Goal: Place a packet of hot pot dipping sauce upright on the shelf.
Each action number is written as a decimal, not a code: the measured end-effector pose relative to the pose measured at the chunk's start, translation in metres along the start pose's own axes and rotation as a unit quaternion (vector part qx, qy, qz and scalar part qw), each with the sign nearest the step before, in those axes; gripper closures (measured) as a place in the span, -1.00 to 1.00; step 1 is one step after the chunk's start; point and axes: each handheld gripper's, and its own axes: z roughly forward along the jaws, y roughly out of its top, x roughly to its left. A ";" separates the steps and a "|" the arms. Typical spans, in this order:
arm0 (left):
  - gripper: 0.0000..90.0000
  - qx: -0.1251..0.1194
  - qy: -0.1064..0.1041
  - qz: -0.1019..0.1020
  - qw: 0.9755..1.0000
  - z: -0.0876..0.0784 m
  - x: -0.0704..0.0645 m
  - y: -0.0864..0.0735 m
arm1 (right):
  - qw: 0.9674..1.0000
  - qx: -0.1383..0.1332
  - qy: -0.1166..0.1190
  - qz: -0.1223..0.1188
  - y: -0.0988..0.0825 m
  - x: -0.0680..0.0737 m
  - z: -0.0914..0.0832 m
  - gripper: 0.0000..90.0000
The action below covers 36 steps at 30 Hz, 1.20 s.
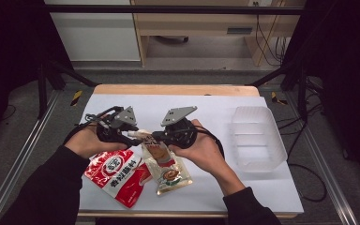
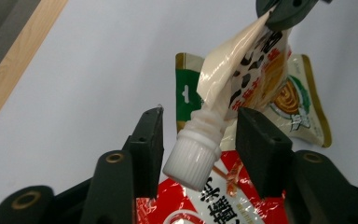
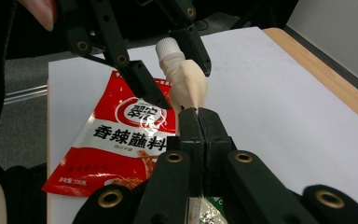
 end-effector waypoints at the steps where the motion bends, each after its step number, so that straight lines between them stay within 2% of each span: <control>1: 0.24 -0.004 0.000 -0.001 1.000 0.000 0.001 0.000 | 1.000 -0.001 0.000 -0.001 0.000 0.000 0.000 1.00; 4: 0.36 -0.010 -0.003 -0.003 1.000 -0.001 0.001 0.002 | 1.000 0.001 -0.001 0.001 -0.001 -0.001 -0.001 1.00; 9: 0.56 -0.006 -0.013 0.006 1.000 -0.001 0.000 0.007 | 1.000 -0.002 -0.005 0.007 -0.004 -0.005 -0.004 1.00; 27: 0.61 0.004 -0.020 0.020 1.000 0.005 -0.005 0.037 | 1.000 0.001 -0.027 0.013 -0.015 -0.017 -0.023 0.99; 30: 0.62 0.004 -0.018 0.025 1.000 0.004 -0.007 0.044 | 0.999 0.016 -0.031 0.008 -0.015 -0.018 -0.025 0.97; 32: 0.63 0.013 -0.016 0.037 0.999 0.003 -0.008 0.049 | 0.999 0.037 -0.035 -0.005 -0.013 -0.019 -0.026 0.93; 34: 0.63 0.019 -0.016 0.045 0.999 0.003 -0.009 0.053 | 0.998 0.047 -0.040 -0.012 -0.012 -0.020 -0.026 0.89; 36: 0.64 0.024 -0.017 0.047 0.998 0.004 -0.010 0.056 | 0.997 0.065 -0.044 -0.024 -0.008 -0.020 -0.026 0.81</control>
